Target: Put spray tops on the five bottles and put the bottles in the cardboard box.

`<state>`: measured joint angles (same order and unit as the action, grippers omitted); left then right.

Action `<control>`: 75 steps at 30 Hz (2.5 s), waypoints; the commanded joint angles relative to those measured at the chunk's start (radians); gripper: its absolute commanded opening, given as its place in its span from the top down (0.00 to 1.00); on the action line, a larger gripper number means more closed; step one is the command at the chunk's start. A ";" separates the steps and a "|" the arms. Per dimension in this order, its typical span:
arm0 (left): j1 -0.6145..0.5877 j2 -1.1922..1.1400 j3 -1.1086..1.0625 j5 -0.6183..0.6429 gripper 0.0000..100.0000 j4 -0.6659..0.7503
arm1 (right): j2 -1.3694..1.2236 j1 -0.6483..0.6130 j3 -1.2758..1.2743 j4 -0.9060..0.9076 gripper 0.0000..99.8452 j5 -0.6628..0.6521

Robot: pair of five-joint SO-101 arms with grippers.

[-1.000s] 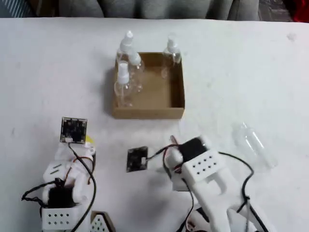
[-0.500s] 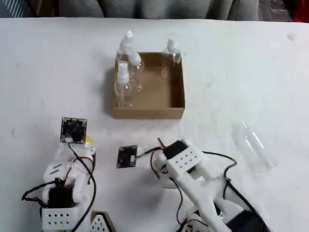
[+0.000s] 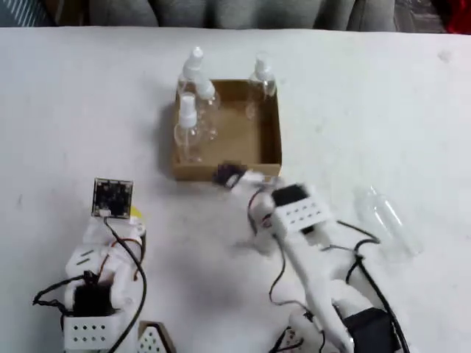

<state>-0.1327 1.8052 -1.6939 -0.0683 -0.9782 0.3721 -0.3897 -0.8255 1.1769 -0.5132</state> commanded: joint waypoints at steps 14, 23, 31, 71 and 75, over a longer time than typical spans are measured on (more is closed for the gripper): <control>-0.013 0.016 0.002 -0.011 0.98 -0.008 | 0.021 0.236 0.115 -0.130 0.96 0.620; -0.013 0.016 0.002 -0.011 0.98 -0.008 | 0.031 0.200 0.066 -0.163 0.70 0.531; -0.013 0.016 0.002 -0.011 0.98 -0.008 | 0.031 0.305 0.302 0.122 0.79 0.345; -0.013 0.016 0.002 -0.011 0.98 -0.008 | -0.409 0.852 0.436 -0.050 0.72 -0.457; -0.013 0.016 0.002 -0.011 0.98 -0.008 | -0.479 0.862 0.483 -0.050 0.72 -0.502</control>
<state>-0.1327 1.8052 -1.6939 -0.0683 -0.9782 -0.0760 0.4542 -0.4219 1.1339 -0.9597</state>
